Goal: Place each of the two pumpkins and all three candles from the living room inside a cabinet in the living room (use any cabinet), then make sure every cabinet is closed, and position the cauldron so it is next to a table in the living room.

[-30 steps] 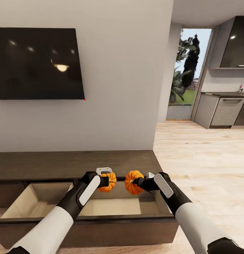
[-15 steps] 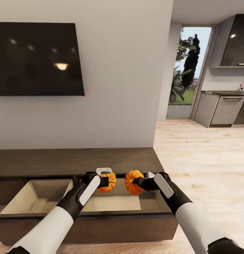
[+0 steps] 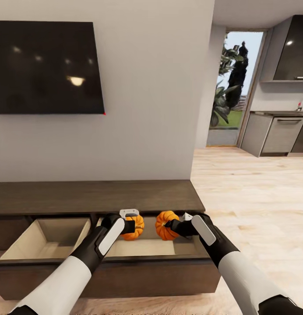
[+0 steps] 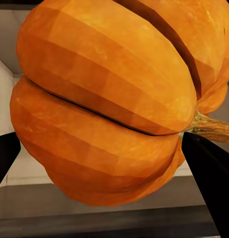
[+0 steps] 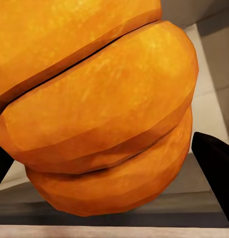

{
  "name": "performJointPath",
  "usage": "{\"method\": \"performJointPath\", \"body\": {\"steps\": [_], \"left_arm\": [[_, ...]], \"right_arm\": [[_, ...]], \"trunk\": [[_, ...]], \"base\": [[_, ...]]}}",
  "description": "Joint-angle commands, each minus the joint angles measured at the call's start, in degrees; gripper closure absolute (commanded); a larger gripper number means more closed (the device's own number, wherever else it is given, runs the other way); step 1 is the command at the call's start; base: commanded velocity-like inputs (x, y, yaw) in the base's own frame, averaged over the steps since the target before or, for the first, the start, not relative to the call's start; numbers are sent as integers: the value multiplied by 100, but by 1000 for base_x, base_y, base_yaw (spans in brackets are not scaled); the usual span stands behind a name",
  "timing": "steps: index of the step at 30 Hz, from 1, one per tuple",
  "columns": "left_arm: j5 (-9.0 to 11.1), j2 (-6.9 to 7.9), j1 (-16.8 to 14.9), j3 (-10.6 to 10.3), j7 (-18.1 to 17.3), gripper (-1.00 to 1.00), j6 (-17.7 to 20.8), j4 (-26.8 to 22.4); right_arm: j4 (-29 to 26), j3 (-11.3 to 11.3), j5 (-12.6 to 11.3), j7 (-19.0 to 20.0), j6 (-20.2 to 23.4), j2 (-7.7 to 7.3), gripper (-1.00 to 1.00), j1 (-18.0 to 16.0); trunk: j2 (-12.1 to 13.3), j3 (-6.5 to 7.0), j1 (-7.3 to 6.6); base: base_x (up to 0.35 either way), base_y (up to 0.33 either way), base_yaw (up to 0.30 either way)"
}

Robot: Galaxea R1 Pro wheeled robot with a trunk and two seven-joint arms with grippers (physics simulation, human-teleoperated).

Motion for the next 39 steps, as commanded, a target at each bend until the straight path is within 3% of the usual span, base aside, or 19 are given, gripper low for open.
{"method": "performJointPath", "body": {"steps": [1,16,39], "left_arm": [[57,2,-5,-12,59,100,5,-4],[64,10,-5,-13,65,100,10,-40],[47,2,3,-12,85,100,10,-121]], "right_arm": [[-5,7,-89,-89,-14,-4,100,-4],[24,-15,-80,-242,-51,-21,100,-4],[25,-10,-81,-281,-42,1,100,-4]], "trunk": [[-45,-24,21],[-646,-293,351],[-646,-293,351]], "base": [[0,0,0],[0,0,0],[42,0,0]]}}
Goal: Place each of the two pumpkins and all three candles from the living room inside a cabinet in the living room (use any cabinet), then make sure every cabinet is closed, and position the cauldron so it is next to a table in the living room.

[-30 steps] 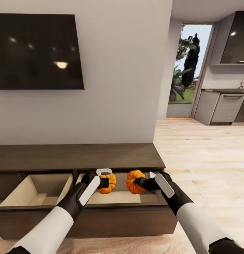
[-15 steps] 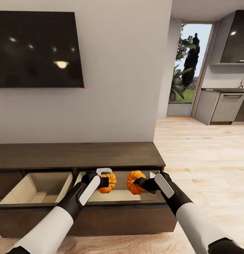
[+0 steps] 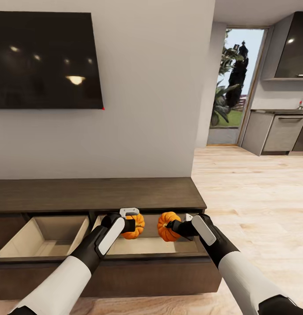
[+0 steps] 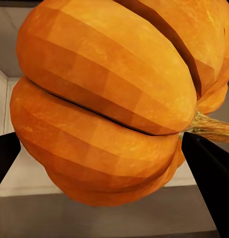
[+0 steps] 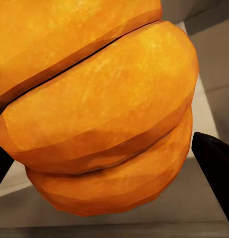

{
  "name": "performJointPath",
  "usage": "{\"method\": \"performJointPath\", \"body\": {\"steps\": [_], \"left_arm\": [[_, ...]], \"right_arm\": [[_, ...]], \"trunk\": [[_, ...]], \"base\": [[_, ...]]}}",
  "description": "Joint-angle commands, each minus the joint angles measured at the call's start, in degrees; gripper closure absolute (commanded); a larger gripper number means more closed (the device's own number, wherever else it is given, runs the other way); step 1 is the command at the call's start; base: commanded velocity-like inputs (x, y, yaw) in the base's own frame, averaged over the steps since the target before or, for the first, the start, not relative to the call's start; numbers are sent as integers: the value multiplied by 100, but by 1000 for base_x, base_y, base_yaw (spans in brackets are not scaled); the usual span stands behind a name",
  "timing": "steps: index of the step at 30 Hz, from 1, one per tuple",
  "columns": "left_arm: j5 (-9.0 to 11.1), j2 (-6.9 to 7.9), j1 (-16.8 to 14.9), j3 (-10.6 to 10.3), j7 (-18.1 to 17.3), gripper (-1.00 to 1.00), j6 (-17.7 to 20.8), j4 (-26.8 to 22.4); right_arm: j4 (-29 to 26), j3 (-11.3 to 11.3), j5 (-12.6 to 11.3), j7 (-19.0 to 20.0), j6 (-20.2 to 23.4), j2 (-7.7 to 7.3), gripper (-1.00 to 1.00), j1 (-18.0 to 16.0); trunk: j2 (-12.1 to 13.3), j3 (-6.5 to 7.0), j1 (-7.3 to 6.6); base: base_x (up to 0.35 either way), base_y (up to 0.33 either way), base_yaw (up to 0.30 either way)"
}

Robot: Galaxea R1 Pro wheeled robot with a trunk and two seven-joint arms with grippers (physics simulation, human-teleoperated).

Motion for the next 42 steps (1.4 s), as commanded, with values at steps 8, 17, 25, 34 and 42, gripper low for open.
{"method": "performJointPath", "body": {"steps": [8,17,25,34,42], "left_arm": [[58,1,-4,-12,60,100,7,-16],[63,1,-4,-12,60,100,7,-24],[63,1,-4,-12,68,100,8,-7],[63,3,-4,-12,68,100,31,57],[65,10,-4,-12,68,100,26,47]], "right_arm": [[-8,14,-80,-80,-4,-3,100,-4],[-8,11,-80,-80,3,-3,100,-4],[-8,21,-80,-80,19,2,100,-5],[-19,99,-86,-99,38,22,100,-15],[-52,294,-93,-1096,-18,233,100,-29]], "trunk": [[-3,-6,-1],[-3,-6,-1],[-49,-157,36],[-61,-356,59],[-65,-423,67]], "base": [[38,0,0],[2,0,0],[0,0,0],[0,0,0],[0,0,0]]}}
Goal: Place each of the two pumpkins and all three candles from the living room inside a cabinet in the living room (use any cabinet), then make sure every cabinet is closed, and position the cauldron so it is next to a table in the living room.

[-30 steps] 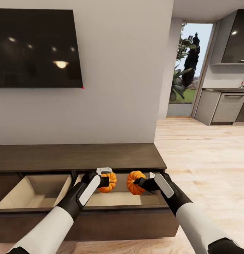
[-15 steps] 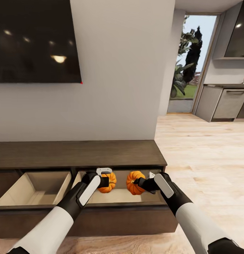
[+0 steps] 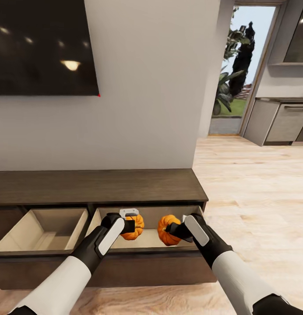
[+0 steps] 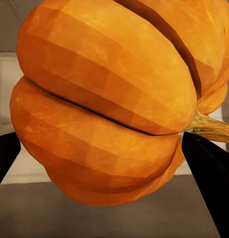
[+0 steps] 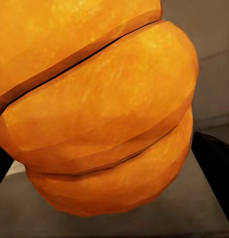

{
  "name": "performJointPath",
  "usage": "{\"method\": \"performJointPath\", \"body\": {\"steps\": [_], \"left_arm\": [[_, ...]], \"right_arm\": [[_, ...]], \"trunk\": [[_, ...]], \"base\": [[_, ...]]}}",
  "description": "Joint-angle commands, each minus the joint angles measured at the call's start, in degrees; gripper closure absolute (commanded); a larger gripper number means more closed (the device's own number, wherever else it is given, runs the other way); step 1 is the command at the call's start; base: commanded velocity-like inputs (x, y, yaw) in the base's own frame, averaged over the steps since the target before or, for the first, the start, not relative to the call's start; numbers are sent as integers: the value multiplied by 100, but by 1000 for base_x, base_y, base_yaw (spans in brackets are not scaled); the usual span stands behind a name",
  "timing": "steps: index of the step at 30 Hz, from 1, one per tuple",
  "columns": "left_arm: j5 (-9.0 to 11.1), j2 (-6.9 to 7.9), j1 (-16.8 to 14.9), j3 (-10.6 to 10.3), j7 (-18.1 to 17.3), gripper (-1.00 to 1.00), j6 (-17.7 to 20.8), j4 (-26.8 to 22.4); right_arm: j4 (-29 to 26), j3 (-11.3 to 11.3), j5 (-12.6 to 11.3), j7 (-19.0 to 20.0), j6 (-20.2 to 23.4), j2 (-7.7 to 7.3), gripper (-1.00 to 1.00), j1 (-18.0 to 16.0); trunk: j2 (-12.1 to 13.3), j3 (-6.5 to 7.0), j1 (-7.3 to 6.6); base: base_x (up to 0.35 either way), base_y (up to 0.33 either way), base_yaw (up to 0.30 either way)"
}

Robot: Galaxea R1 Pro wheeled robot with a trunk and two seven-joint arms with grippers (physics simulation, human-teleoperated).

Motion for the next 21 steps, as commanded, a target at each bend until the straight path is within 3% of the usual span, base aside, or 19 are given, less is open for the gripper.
{"method": "performJointPath", "body": {"steps": [1,17,21], "left_arm": [[57,2,-4,-13,61,100,6,-6],[30,-3,-4,-18,85,100,5,-14],[36,-7,-8,-13,235,100,5,73]], "right_arm": [[-12,19,-71,-124,-12,16,100,-4],[-47,22,-75,-254,-39,92,100,-5],[-51,22,-75,-250,-40,95,100,-5]], "trunk": [[-3,-6,-1],[-3,-6,-1],[-3,-6,-1]], "base": [[0,0,0],[3,0,0],[13,0,0]]}}
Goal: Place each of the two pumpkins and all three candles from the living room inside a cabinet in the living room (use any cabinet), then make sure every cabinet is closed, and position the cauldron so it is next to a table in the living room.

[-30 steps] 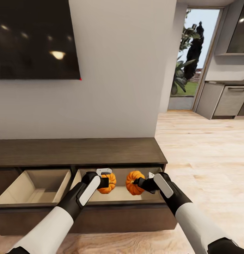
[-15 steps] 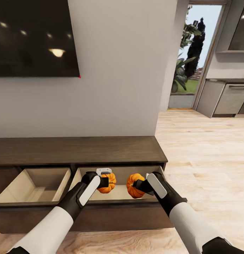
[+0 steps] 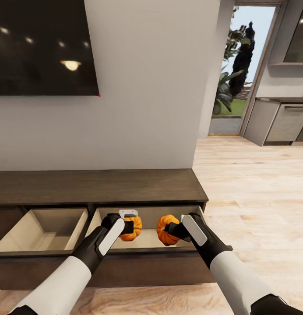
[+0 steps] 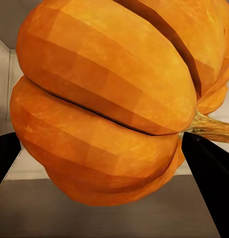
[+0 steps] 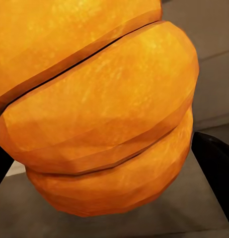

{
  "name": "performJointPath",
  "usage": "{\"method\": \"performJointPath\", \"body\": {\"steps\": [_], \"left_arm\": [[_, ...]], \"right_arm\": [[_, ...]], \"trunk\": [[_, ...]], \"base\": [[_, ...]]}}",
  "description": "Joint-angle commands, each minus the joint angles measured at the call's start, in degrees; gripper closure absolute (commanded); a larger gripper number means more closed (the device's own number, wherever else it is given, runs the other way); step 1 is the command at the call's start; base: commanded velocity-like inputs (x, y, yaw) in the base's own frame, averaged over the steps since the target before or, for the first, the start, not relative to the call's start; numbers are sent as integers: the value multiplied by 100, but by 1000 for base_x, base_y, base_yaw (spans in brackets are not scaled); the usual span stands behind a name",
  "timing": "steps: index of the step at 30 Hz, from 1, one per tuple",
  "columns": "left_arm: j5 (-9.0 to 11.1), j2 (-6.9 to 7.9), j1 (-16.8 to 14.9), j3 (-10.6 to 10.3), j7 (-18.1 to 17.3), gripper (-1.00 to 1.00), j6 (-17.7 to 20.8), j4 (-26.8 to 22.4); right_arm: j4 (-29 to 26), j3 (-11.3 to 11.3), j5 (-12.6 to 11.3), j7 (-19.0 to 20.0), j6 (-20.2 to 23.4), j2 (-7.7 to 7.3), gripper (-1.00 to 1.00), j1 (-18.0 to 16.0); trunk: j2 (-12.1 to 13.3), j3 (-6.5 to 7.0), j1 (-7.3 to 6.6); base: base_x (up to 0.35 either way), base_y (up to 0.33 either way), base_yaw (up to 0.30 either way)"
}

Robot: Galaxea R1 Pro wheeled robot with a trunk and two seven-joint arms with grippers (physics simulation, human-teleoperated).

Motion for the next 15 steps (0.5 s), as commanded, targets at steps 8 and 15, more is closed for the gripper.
{"method": "performJointPath", "body": {"steps": [8,15], "left_arm": [[93,-127,-36,-16,485,100,-13,238],[98,-182,-181,-18,592,100,-97,611]], "right_arm": [[-19,18,-77,-76,-10,-2,100,-4],[-86,26,-77,-76,-10,-2,100,-4]], "trunk": [[-3,-6,-1],[-3,-6,-1]], "base": [[2,0,0],[0,0,0]]}}
